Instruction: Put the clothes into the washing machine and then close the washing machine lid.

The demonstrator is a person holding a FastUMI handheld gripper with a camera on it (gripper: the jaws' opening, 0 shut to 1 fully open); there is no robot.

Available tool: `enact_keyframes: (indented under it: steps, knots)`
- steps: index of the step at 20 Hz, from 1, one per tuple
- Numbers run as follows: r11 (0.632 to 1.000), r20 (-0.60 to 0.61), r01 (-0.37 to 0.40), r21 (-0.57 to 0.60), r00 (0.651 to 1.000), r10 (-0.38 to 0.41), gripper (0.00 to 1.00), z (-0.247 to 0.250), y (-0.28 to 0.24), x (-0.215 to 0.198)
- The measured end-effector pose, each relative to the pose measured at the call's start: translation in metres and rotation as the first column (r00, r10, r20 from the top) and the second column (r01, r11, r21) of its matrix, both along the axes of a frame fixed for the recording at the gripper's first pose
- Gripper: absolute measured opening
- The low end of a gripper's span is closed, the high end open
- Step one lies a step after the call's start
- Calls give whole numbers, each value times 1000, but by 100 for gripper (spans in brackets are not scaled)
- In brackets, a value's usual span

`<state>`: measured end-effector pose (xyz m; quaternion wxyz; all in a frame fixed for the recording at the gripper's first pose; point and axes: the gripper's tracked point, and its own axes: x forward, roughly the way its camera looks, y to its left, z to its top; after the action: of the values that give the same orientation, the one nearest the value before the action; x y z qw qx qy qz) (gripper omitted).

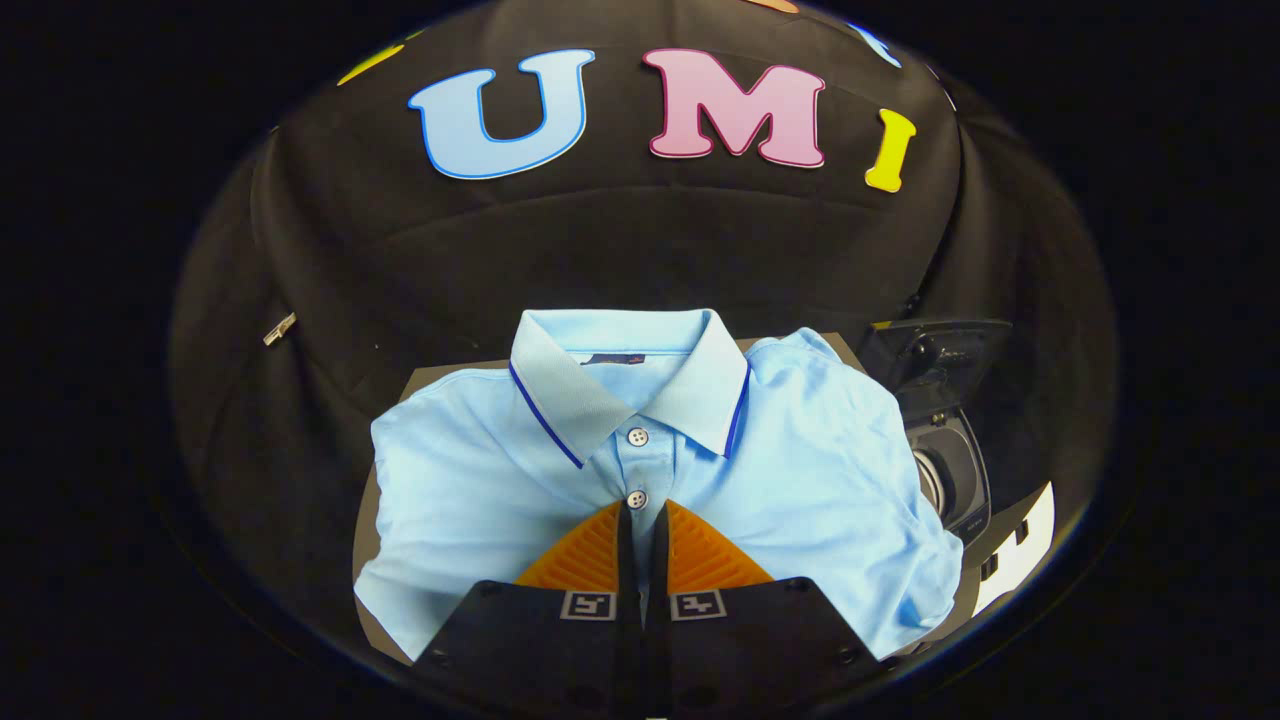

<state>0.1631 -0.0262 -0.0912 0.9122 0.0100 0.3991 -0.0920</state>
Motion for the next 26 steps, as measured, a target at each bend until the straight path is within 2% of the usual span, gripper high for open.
enact_keyframes:
  steps: [6, 9, 15, 26]
  knots:
    - [1000, 110, -9, 21, 994, 7, 5, 41, 6, 3]
    - [999, 179, -32, -10, 983, 33, 5, 70, 8, 8]
    - [998, 276, -28, -49, 960, 40, 5, 124, -1, 9]
    - [996, 362, -31, -85, 930, 60, 5, 194, -92, -6]
